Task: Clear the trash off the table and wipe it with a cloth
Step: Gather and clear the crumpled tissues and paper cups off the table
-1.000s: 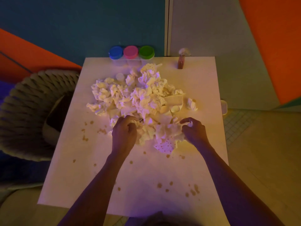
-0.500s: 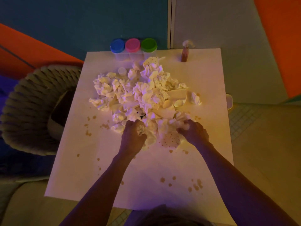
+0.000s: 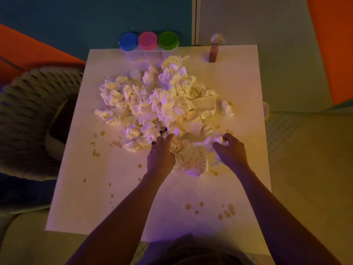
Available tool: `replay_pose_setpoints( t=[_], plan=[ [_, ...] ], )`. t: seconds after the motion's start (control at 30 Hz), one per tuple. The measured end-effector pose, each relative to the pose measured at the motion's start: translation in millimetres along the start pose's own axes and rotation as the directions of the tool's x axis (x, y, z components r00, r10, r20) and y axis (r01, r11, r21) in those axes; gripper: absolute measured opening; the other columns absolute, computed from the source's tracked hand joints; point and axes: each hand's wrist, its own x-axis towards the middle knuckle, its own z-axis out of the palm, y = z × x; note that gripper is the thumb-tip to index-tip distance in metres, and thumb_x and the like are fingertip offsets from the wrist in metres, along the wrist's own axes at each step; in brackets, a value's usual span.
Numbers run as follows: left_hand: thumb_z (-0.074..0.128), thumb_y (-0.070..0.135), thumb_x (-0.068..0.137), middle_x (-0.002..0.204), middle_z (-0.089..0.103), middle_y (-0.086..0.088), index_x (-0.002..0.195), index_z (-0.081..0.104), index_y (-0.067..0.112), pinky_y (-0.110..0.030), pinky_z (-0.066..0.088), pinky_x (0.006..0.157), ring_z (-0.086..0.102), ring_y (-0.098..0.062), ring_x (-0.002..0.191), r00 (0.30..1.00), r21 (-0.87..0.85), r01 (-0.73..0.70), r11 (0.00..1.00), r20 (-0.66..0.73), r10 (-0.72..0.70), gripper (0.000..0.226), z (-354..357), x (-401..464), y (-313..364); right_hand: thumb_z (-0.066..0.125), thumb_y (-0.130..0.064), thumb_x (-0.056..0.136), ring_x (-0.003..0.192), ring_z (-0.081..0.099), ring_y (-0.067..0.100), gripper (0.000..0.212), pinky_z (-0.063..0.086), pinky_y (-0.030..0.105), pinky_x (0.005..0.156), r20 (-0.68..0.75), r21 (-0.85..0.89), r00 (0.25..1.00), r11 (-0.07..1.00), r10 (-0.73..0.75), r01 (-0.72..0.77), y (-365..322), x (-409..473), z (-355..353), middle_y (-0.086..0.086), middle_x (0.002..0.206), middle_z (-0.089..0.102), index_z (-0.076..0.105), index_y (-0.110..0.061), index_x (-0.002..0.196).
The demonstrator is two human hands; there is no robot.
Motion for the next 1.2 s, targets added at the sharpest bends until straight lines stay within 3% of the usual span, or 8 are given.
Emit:
replay_pose_setpoints(
  t=[0.3,0.4,0.57,0.7,0.83,0.93,1.03,1.2],
  plan=[
    [0.074,0.008,0.074,0.109,0.052,-0.008,0.099,0.058,0.012,-0.041,0.051,0.064,0.063,-0.039,0.085,0.998,-0.086,-0.013,0.996,-0.069,0.007,0.03,0.6,-2.5,-7.7,0.057,-0.029,0.068,0.061,0.073,0.029,0.027,0.061,0.053,0.068,0.112,0.281,0.987,0.949,0.113,-0.141,-1.1,-0.3,-5.2,0.001,0.066,0.072,0.072,-0.033,0.089],
    [0.074,0.007,0.073,0.115,0.057,-0.006,0.098,0.059,0.011,-0.039,0.05,0.065,0.064,-0.037,0.087,0.995,-0.118,-0.026,0.993,-0.1,0.015,0.029,0.1,-8.6,-13.1,0.058,-0.024,0.074,0.06,0.073,0.025,0.018,0.062,0.048,0.07,0.137,0.234,0.978,0.955,0.155,-0.184,-10.1,-4.5,-6.9,0.001,0.06,0.071,0.073,-0.015,0.074],
    [0.077,0.009,0.071,0.096,0.06,-0.003,0.095,0.055,0.014,-0.035,0.046,0.063,0.062,-0.037,0.083,0.99,-0.177,0.027,0.984,-0.132,-0.051,0.033,-6.7,-21.1,-22.1,0.06,-0.036,0.084,0.05,0.067,0.015,0.027,0.051,0.027,0.055,0.192,0.125,0.97,0.976,0.15,-0.176,-21.6,-7.7,-8.2,-0.001,0.056,0.07,0.072,-0.014,0.072],
    [0.076,0.011,0.074,0.103,0.061,-0.001,0.12,0.056,0.025,-0.037,0.051,0.071,0.063,-0.033,0.088,0.98,-0.241,0.061,0.969,-0.168,-0.103,0.053,-17.0,-32.8,-27.6,0.068,-0.071,0.065,0.08,0.074,0.023,0.058,0.059,0.035,0.074,0.231,-0.013,0.968,0.995,0.097,-0.097,-31.5,-2.7,3.4,0.001,0.08,0.077,0.072,-0.017,0.087],
    [0.069,0.005,0.076,0.102,0.053,0.002,0.132,0.053,0.039,-0.038,0.055,0.074,0.064,-0.029,0.083,0.985,-0.232,0.032,0.972,-0.158,-0.071,0.067,-20.6,-41.2,-34.6,0.07,-0.047,0.075,0.114,0.061,0.03,0.052,0.047,0.036,0.089,0.244,-0.303,0.969,0.945,-0.046,0.122,-48.3,-10.2,17.8,0.004,0.125,0.063,0.063,-0.022,0.12],
    [0.067,0.0,0.072,0.106,0.054,-0.001,0.125,0.063,0.034,-0.04,0.058,0.074,0.065,-0.029,0.084,0.98,-0.227,0.005,0.974,-0.193,-0.05,0.063,-15.2,-43.7,-41.1,0.071,-0.04,0.074,0.113,0.058,0.031,0.05,0.041,0.035,0.086,0.344,-0.379,0.932,0.891,-0.116,0.251,-56.8,-16.8,32.8,-0.002,0.127,0.049,0.052,-0.032,0.12],
    [0.067,-0.008,0.066,0.111,0.055,-0.003,0.116,0.068,0.028,-0.041,0.057,0.073,0.062,-0.031,0.085,0.973,-0.17,-0.034,0.985,-0.23,-0.006,0.061,-5.6,-46.9,-47.8,0.07,-0.038,0.074,0.118,0.057,0.035,0.07,0.043,0.04,0.092,0.421,-0.461,0.9,0.827,-0.113,0.32,-56.6,-20.4,51.7,-0.004,0.141,0.039,0.039,-0.039,0.137],
    [0.066,0.008,0.075,0.15,0.044,-0.008,0.122,0.062,0.021,-0.043,0.061,0.063,0.053,-0.039,0.114,0.986,0.003,-0.076,0.997,-0.152,0.075,0.049,15.8,-61.2,-58.7,0.067,-0.033,0.079,0.12,0.057,0.037,0.079,0.043,0.043,0.096,0.454,-0.574,0.884,0.721,-0.114,0.387,-49.6,-25.1,72.8,-0.001,0.146,0.034,0.027,-0.036,0.148]
  ],
)
